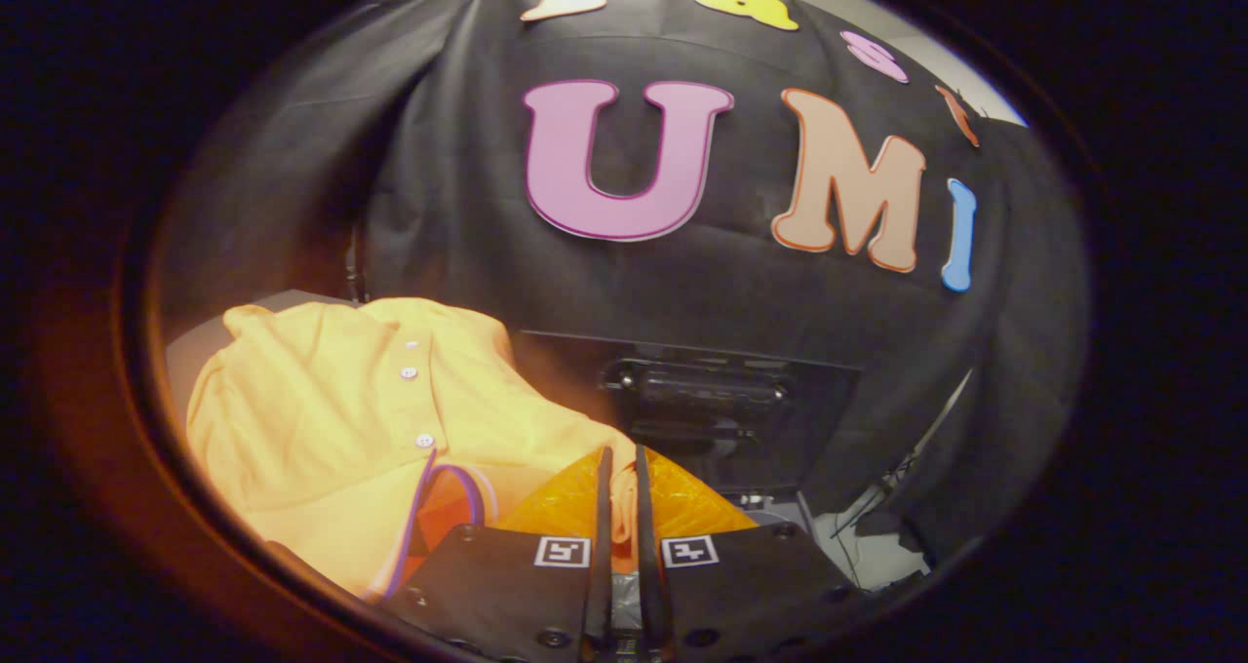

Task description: Put the clothes into the washing machine and then close the washing machine lid.

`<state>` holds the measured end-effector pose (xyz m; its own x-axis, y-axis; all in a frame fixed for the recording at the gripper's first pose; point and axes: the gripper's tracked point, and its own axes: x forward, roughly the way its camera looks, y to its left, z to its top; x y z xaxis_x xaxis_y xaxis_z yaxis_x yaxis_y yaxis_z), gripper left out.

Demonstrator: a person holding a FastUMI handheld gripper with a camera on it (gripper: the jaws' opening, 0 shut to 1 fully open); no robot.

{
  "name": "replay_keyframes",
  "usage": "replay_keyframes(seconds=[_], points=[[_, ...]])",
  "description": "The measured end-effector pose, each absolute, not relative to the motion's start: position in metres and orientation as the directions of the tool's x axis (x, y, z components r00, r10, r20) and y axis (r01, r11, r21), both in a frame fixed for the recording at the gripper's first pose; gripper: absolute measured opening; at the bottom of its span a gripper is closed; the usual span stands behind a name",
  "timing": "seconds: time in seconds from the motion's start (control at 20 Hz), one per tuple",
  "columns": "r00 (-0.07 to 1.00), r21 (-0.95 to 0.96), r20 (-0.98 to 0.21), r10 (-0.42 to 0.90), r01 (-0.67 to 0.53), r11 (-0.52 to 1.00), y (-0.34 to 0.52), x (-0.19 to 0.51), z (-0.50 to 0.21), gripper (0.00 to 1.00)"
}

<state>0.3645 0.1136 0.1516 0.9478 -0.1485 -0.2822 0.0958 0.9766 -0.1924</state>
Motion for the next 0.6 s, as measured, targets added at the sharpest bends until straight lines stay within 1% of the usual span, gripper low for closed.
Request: replay_keyframes(seconds=[0.15,0.3,0.45,0.5,0.6], points=[[0.927,-0.218,-0.296,-0.232,0.171,0.961,0.072,0.368,0.138,0.13],[0.909,-0.199,-0.321,-0.266,0.210,0.957,0.048,0.369,0.124,0.08],[0.894,-0.201,-0.352,-0.278,0.218,0.955,0.035,0.371,0.107,0.08],[0.891,-0.203,-0.351,-0.288,0.228,0.952,0.031,0.372,0.105,0.16],[0.893,-0.193,-0.345,-0.288,0.233,0.953,0.029,0.373,0.105,0.12]])
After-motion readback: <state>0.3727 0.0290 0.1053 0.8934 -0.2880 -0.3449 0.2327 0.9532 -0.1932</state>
